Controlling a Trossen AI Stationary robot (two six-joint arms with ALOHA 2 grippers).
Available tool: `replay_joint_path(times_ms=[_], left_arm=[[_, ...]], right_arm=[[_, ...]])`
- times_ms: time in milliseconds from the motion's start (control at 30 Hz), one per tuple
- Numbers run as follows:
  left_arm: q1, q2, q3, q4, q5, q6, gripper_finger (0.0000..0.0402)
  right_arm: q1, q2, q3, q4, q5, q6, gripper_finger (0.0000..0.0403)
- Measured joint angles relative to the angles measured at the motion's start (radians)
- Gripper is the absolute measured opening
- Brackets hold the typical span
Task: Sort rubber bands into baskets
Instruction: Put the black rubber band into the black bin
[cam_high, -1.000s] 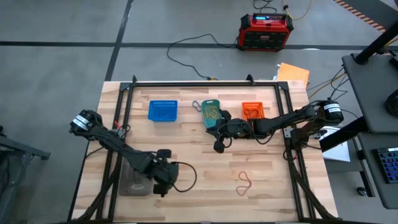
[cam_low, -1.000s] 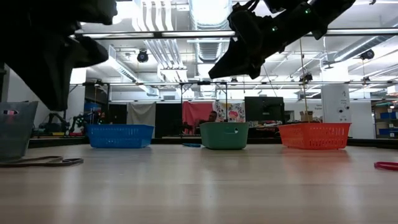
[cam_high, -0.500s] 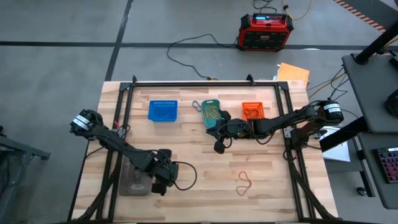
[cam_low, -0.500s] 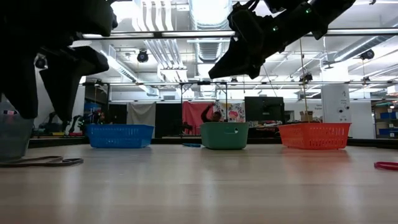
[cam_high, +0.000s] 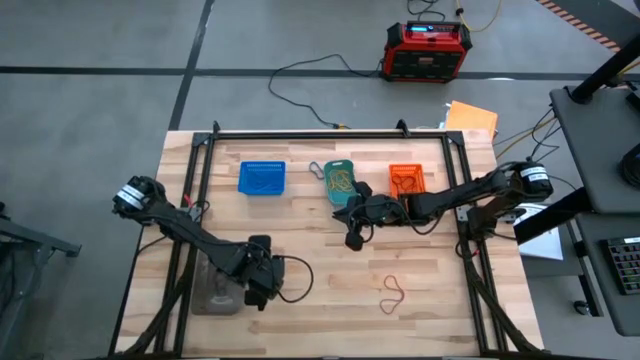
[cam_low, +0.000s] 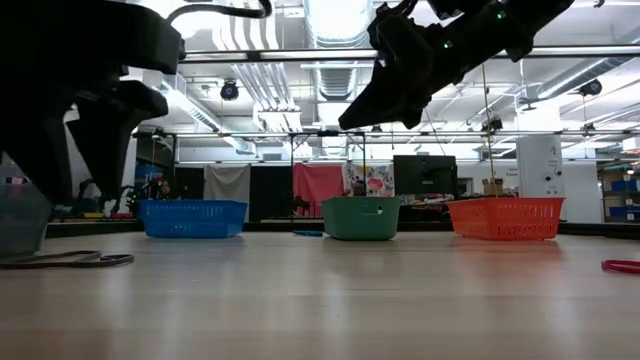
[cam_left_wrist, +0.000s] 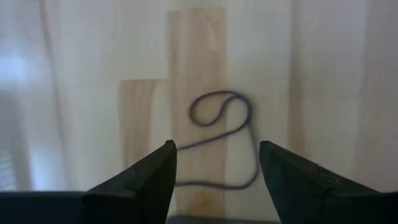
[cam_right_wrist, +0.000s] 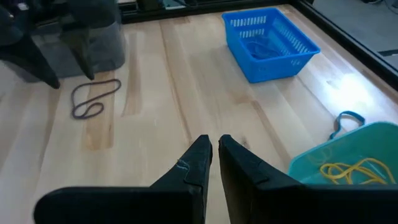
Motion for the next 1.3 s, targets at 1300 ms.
replay_joint_path(times_ms=[1300], left_arm=[[-0.012,0.133,-0.049,0.177,0.014,-0.039,0.0081]], right_arm=[[0.059,-0.045,-0.001,-0.301,0.000,0.113,0.0027]])
